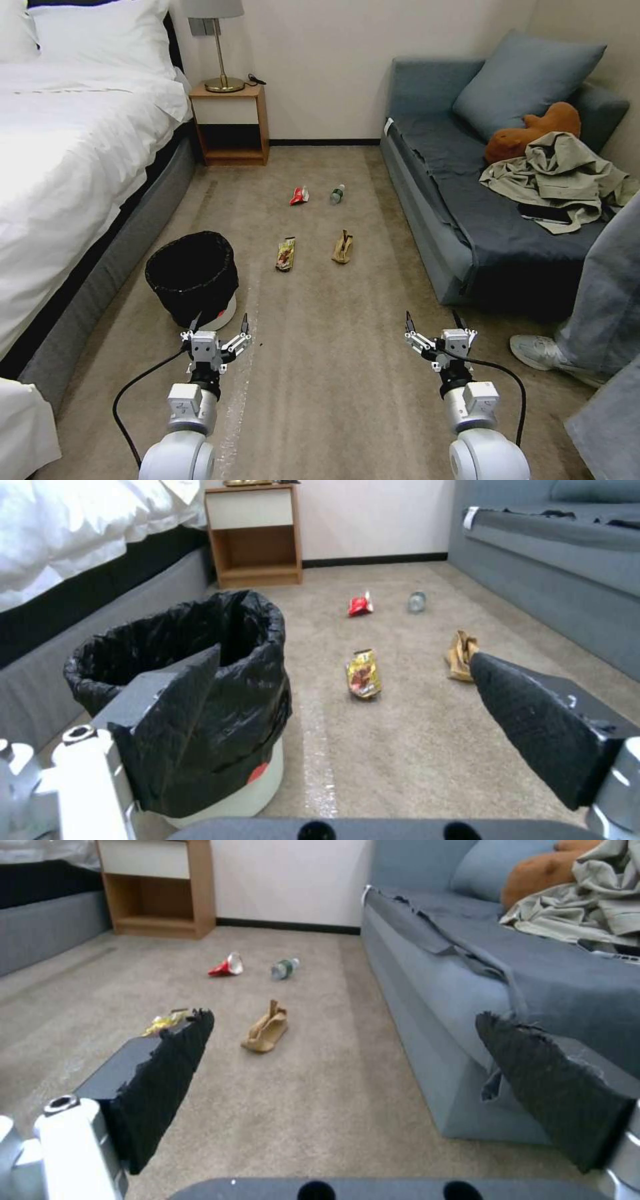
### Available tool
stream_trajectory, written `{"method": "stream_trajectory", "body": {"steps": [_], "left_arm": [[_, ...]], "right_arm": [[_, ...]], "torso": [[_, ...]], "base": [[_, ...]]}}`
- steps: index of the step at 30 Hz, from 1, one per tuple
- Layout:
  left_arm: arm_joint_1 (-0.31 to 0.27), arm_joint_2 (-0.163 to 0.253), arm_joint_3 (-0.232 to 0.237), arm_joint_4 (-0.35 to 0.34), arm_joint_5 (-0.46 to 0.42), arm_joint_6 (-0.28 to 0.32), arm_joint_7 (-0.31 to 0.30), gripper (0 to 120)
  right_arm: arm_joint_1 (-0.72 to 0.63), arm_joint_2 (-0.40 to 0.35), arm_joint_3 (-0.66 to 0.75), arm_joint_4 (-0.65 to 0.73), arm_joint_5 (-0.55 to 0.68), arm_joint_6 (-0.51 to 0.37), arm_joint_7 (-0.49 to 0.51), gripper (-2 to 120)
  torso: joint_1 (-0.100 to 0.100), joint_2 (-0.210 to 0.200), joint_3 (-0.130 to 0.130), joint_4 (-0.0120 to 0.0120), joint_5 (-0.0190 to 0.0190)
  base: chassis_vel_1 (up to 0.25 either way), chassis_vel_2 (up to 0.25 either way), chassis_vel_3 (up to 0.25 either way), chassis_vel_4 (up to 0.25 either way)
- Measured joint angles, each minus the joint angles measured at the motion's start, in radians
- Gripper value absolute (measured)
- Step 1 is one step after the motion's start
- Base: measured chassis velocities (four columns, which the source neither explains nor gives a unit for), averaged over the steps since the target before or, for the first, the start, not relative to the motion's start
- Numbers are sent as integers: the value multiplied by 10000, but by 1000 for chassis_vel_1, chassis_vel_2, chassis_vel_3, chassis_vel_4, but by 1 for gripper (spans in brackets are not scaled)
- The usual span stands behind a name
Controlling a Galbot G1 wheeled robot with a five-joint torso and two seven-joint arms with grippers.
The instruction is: Pick up the trash bin, then pick up the garbage on the floor and place it into the trash bin.
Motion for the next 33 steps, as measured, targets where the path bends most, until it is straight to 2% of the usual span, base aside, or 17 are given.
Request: {"method": "stream_trajectory", "body": {"steps": [28, 30, 32, 33], "left_arm": [[0, 0, 0, 0, -2, 2, 0, 100], [0, 0, -12, -21, -32, 45, 8, 100], [-71, 34, -251, -385, -462, 666, -55, 100], [-71, 34, -251, -385, -462, 666, -55, 100]], "right_arm": [[0, 1, 0, 0, 0, 0, 0, 100], [-6, -1, 1, 11, 6, -9, 1, 100], [-143, -49, 78, 281, 183, -333, 27, 100], [-143, -49, 78, 281, 183, -333, 27, 100]], "torso": [[0, 0, 0, 0, 0], [0, 0, 0, 0, 0], [0, 0, 0, 2, 3], [0, 0, 0, 2, 3]], "base": [[0, 0, 0, 0], [0, 0, 0, 0], [0, 0, 0, 0], [0, 0, 0, 0]]}}
